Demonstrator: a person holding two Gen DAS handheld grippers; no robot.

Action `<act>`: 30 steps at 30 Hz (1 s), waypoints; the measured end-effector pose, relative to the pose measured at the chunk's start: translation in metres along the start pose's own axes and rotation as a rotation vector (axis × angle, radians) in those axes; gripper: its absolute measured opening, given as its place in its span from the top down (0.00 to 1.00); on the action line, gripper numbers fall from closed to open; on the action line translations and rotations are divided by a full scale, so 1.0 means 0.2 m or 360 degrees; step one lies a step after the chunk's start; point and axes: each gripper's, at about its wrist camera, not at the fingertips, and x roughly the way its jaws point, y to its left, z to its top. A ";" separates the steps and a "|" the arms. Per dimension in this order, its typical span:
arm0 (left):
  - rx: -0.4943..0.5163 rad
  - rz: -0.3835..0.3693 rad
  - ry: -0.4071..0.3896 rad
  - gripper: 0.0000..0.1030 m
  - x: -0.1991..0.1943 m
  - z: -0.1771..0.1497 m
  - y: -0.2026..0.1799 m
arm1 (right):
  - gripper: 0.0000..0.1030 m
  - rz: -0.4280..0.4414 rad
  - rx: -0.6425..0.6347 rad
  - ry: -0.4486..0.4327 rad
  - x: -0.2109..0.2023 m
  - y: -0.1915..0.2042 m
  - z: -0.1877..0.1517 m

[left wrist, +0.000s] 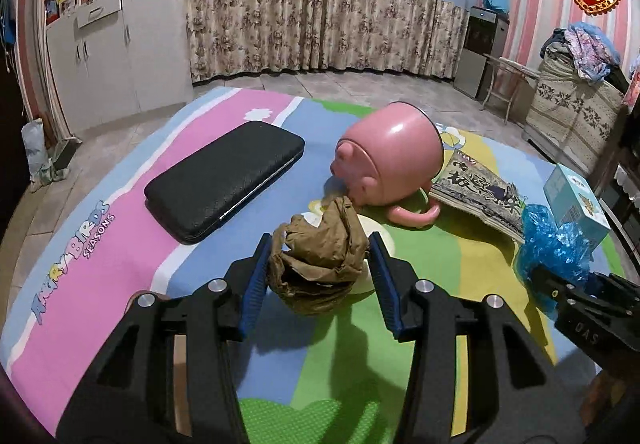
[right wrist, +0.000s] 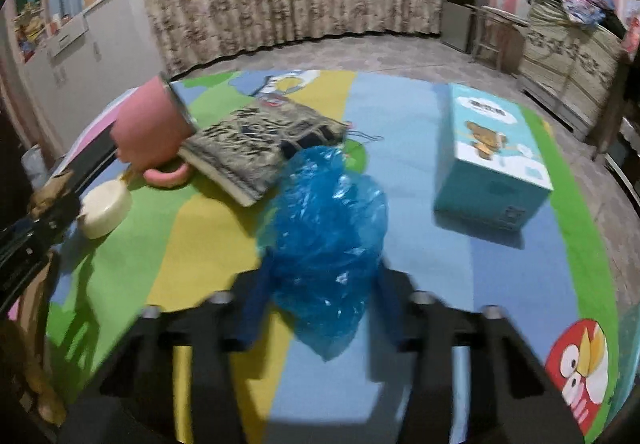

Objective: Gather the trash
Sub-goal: 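Grasp the crumpled brown paper with the left tool while the right tool grasps the blue bag, then carry the brown paper and blue bag over the teal basket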

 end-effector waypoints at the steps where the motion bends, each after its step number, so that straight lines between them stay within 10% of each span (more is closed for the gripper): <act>1: 0.0000 0.0002 0.0001 0.55 0.00 0.00 0.00 | 0.67 -0.0006 -0.0016 -0.0031 -0.03 0.01 0.00; 18: 0.0134 0.0026 -0.0099 0.55 -0.06 -0.03 -0.08 | 0.69 -0.0340 0.0296 -0.0361 -1.03 -0.66 -0.23; 30: 0.0321 -0.0160 -0.0213 0.55 -0.44 -0.01 -0.50 | 0.69 -0.0634 0.0487 -0.0389 -1.23 -1.11 -0.48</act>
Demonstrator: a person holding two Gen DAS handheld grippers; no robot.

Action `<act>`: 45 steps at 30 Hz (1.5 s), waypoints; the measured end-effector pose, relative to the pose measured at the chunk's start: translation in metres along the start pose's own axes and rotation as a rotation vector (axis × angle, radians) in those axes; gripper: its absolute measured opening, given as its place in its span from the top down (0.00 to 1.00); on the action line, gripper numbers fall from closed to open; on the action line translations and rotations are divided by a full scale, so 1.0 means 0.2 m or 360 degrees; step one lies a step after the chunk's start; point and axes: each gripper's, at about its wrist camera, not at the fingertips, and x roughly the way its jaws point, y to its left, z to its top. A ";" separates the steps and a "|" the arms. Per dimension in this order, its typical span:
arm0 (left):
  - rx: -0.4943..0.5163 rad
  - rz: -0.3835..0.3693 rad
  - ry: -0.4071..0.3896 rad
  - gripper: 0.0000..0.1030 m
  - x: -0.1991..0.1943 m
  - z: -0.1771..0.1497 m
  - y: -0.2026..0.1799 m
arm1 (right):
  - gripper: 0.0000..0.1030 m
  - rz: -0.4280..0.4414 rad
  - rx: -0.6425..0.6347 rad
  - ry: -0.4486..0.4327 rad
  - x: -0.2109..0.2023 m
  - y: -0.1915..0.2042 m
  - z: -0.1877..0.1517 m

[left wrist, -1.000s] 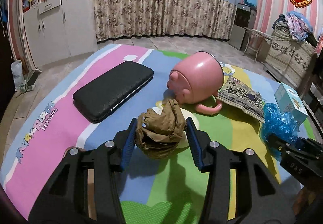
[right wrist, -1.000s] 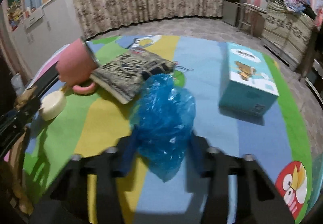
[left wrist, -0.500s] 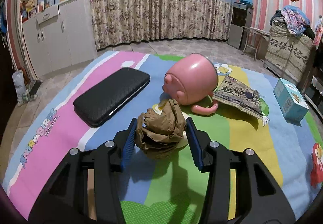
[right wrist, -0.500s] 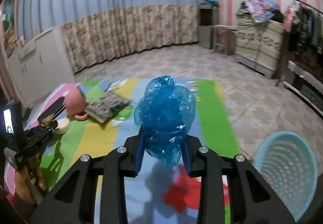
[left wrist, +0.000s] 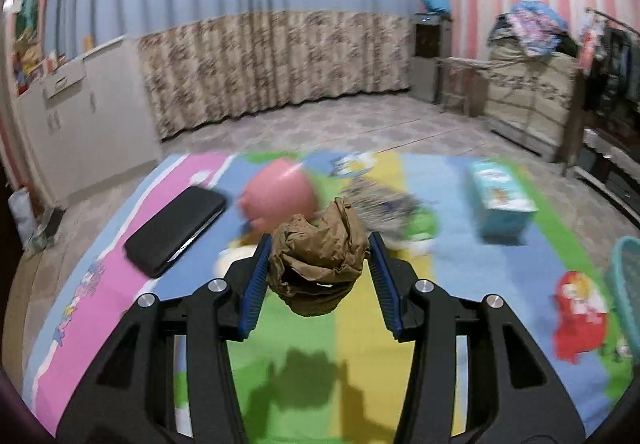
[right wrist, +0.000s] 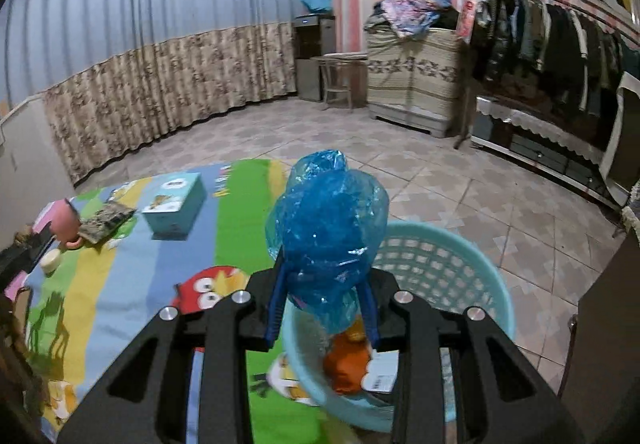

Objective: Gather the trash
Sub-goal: 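Carry the brown paper and blue bag over the teal basket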

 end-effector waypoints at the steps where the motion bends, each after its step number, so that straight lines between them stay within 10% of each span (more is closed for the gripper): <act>1: 0.0018 -0.0027 -0.0019 0.55 -0.03 0.01 -0.06 | 0.69 -0.0015 -0.0008 0.0002 0.01 -0.02 -0.01; 20: 0.0287 -0.0496 -0.0079 0.55 -0.32 -0.05 -1.13 | 0.69 -0.0181 0.0146 -0.0017 0.04 -0.51 -0.08; 45: 0.0646 -0.0890 0.0041 0.54 -0.29 -0.26 -1.83 | 0.69 -0.0192 0.0313 0.0083 0.17 -0.69 -0.17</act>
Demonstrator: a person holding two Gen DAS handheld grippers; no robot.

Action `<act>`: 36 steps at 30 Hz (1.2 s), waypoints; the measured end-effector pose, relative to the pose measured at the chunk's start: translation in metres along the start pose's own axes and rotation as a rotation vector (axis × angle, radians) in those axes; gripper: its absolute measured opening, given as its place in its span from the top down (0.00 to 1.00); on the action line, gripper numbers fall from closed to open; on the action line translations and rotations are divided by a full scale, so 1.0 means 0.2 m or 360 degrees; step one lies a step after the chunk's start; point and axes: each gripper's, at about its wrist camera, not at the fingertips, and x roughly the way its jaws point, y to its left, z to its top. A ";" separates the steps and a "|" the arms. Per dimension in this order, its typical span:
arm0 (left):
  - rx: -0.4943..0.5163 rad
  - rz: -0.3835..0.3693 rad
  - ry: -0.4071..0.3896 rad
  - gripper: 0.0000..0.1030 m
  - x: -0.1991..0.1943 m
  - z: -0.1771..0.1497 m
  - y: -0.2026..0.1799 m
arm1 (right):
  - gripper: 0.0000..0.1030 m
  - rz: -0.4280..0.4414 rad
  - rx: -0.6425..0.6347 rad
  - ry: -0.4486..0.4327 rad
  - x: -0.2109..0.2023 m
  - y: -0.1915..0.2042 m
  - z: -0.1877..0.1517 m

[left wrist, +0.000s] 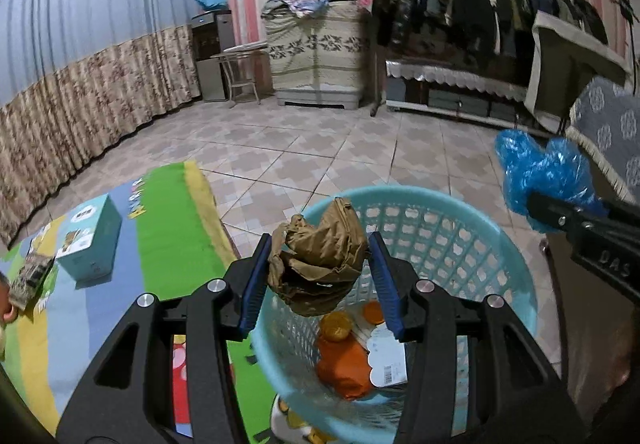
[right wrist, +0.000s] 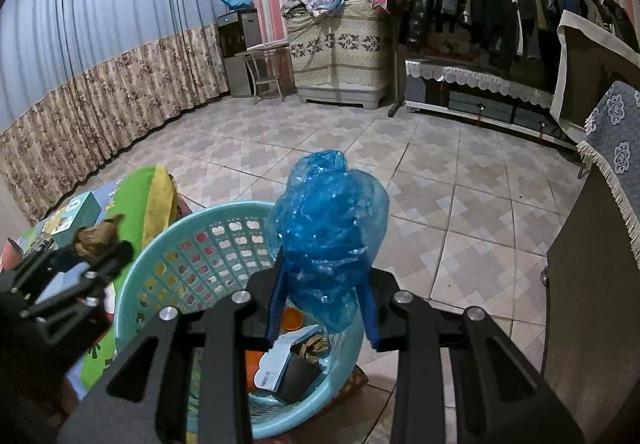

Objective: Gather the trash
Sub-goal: 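Carry the brown paper and blue bag over the teal basket, then open the left tool to drop the paper while the right tool releases the bag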

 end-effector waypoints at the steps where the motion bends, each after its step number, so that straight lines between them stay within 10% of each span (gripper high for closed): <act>1: -0.0001 -0.0007 0.0014 0.54 0.02 0.00 0.00 | 0.69 0.0004 0.0002 0.0006 0.01 0.00 0.00; 19: -0.0096 0.0135 -0.0013 0.15 0.00 0.05 0.18 | 0.69 0.0050 -0.0011 0.0056 0.08 0.06 -0.01; 33: -0.0267 0.0300 -0.0085 0.09 -0.14 0.02 0.46 | 0.67 0.0115 -0.0096 0.0112 0.21 0.28 -0.04; 36: -0.0285 0.0331 -0.0088 0.08 -0.16 0.00 0.51 | 0.53 0.0111 -0.0099 0.0117 0.23 0.32 -0.05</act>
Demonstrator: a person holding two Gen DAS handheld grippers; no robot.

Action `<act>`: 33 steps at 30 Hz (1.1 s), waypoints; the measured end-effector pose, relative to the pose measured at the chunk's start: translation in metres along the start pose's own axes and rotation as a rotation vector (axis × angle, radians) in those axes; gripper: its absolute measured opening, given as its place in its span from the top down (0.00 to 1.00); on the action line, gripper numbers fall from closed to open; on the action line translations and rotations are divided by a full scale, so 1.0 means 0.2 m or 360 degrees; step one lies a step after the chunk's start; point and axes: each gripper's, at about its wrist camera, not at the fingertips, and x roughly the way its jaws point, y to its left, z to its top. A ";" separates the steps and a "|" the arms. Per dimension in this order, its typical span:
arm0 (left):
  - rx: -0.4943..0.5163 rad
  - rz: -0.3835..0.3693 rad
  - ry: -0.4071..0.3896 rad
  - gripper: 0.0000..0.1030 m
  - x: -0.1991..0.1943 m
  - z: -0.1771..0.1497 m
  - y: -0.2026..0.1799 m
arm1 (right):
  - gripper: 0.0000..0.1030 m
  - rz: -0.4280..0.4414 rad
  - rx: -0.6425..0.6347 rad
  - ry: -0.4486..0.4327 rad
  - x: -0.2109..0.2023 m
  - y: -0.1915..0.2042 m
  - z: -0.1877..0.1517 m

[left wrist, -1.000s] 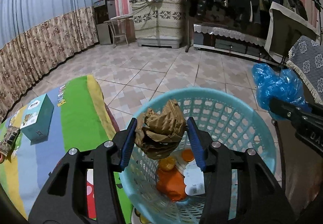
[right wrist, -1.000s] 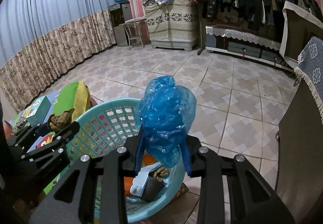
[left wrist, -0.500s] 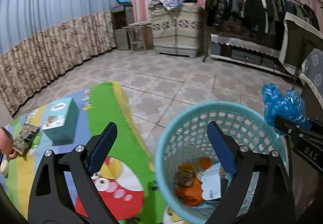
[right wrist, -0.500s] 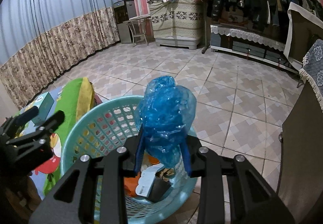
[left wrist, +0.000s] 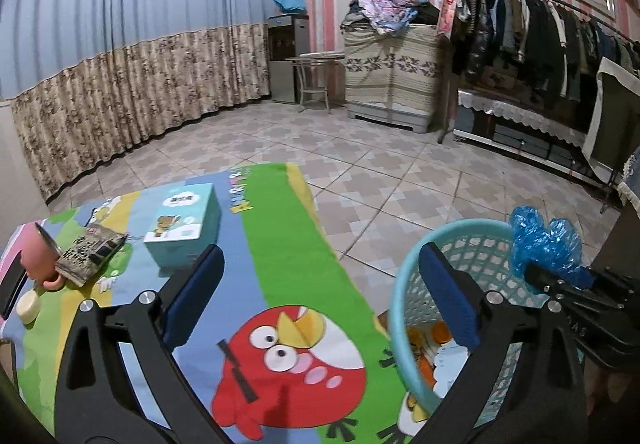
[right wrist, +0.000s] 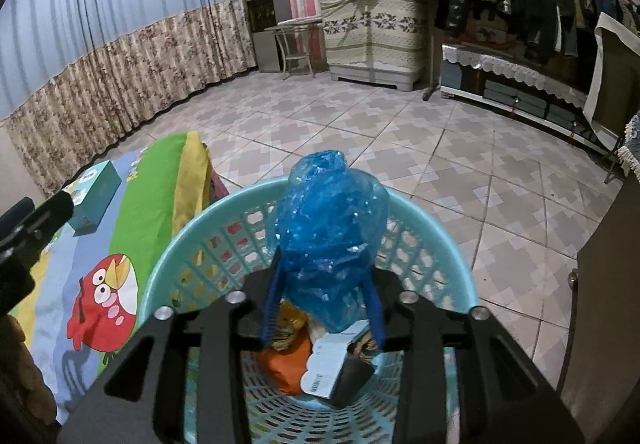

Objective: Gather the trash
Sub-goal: 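Open the left tool to drop the paper while the right tool releases the bag, then move both open tools back over the mat toward the white soap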

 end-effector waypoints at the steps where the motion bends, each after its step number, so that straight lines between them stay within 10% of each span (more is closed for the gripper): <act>1: -0.0004 0.0008 0.0000 0.07 0.00 0.00 0.01 | 0.43 -0.0013 -0.0001 -0.0006 0.00 0.01 0.00; 4: -0.0020 0.0028 0.0002 0.07 -0.01 -0.01 0.05 | 0.22 -0.0020 -0.0004 -0.0037 -0.02 0.03 0.00; 13: -0.0045 0.0085 -0.0005 0.06 -0.08 -0.05 0.17 | 0.09 -0.0054 -0.0035 -0.0039 -0.04 0.05 0.01; 33: -0.0139 0.0243 0.0054 0.05 -0.19 -0.23 0.70 | 0.09 0.0035 0.0010 -0.0060 -0.07 0.31 -0.01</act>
